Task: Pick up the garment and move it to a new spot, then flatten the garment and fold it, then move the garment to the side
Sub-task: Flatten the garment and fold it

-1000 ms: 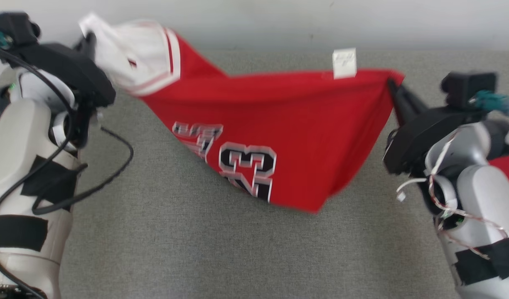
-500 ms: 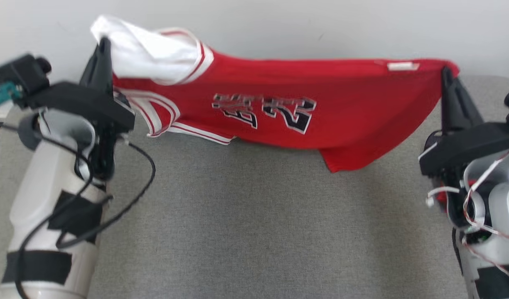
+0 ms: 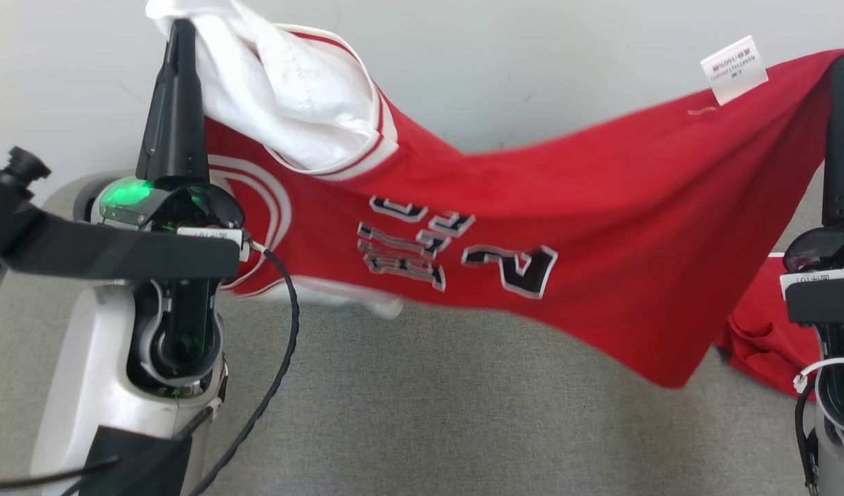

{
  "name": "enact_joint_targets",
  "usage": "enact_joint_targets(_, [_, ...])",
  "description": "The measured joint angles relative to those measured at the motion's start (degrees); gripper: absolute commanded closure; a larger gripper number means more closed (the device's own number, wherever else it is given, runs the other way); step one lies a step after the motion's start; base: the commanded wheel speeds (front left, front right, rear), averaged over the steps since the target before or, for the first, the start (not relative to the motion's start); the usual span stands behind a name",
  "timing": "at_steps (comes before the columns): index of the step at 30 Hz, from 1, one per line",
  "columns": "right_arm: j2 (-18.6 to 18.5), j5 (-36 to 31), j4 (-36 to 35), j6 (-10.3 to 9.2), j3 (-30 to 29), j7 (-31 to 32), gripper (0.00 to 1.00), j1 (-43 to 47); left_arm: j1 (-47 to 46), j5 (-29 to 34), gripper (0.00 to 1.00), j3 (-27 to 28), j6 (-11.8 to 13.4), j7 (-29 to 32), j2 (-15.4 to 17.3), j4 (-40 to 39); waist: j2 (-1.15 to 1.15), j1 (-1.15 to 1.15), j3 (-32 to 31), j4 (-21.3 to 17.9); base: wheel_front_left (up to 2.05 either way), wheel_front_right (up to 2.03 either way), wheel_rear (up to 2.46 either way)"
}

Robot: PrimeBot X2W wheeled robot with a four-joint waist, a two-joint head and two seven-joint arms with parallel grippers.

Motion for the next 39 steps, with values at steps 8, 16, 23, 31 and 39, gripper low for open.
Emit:
enact_joint_targets(8, [-0.30,1.76,16.00,1.40,3.16,3.99,1.00,-7.31,-0.12,-0.36,1.00,-1.18,4.14,5.46,0.00,0.82,0.00,0.02,3.08,-0.70,0.00,0.00,0.00])
enact_joint_targets(16, [0.24,3.48,40.73,1.99,3.52,3.69,1.00,-35.20,-20.53,3.26,1.00,3.02,7.97,3.02,0.00,19.14,0.02,0.04,8.19,-2.27,0.00,0.00,0.00])
enact_joint_targets(23, [-4.80,4.23,36.20,5.76,1.20,0.18,1.00,-40.28,-28.22,0.55,1.00,2.35,0.88,-2.88,-1.86,9.32,0.01,0.03,9.27,-2.54,0.00,0.00,0.00])
enact_joint_targets(31, [-5.27,3.96,35.57,6.81,4.69,4.78,1.00,-20.48,-6.03,-4.69,1.00,-0.79,-0.44,0.31,-0.62,10.32,0.01,0.02,8.84,-1.55,0.00,0.00,0.00])
enact_joint_targets(39, [-1.70,5.60,37.37,7.02,8.08,8.40,1.00,-6.71,7.09,-3.30,1.00,-3.28,-0.47,1.19,3.10,23.23,0.01,0.02,12.81,-2.12,0.00,0.00,0.00])
